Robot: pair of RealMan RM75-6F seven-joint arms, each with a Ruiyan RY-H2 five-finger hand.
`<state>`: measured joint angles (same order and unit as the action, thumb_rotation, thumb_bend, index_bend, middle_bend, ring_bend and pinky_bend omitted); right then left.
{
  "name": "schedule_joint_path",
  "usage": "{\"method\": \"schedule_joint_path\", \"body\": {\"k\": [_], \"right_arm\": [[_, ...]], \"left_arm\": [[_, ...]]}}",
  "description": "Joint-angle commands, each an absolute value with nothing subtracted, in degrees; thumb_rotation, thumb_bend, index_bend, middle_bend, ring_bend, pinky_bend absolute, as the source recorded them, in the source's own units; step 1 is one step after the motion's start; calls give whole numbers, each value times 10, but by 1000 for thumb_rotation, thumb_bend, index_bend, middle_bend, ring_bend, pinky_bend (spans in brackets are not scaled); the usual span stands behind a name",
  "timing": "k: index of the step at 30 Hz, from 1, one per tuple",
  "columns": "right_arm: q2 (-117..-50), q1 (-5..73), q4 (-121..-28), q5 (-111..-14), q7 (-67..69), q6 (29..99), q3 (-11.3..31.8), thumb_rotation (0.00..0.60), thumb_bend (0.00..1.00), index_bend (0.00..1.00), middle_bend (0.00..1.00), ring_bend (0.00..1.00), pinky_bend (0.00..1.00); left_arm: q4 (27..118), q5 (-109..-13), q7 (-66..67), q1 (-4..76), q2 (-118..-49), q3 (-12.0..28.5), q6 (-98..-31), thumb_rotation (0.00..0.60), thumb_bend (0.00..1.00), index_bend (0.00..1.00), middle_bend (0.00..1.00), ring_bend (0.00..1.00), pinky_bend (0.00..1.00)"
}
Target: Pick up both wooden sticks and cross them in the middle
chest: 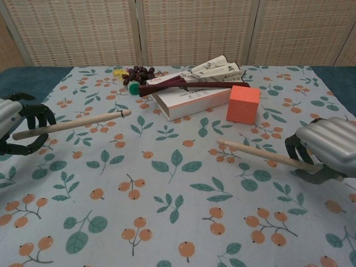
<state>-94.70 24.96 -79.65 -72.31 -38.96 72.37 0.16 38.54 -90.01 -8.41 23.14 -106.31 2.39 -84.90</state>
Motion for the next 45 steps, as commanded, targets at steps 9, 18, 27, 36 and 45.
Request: {"method": "schedule_joint_path", "body": {"k": [9, 18, 27, 36, 45], "right_arm": [[-947, 239, -764, -889, -160, 811, -12, 600, 348, 1000, 952, 646, 278], [-977, 265, -797, -979, -102, 850, 7, 600, 347, 1000, 952, 646, 278], [-1002, 293, -799, -967, -134, 795, 34, 600, 347, 1000, 952, 646, 278], [-1004, 296, -796, -948, -140, 778, 48, 600, 347, 1000, 952, 646, 278], [-1002, 290, -790, -941, -140, 772, 43, 600, 347, 1000, 952, 646, 278]], "left_arm": [[508, -866, -82, 245, -1012, 60, -815, 600, 532, 872, 898, 532, 169], [698, -849, -53, 270, -975, 74, -763, 600, 531, 872, 899, 537, 174], [839, -833, 3, 267, -958, 74, -752, 600, 532, 872, 901, 545, 185], [887, -845, 31, 255, -953, 52, -758, 600, 531, 872, 900, 545, 186], [888, -855, 38, 252, -954, 46, -758, 600, 532, 872, 901, 545, 188]]}}
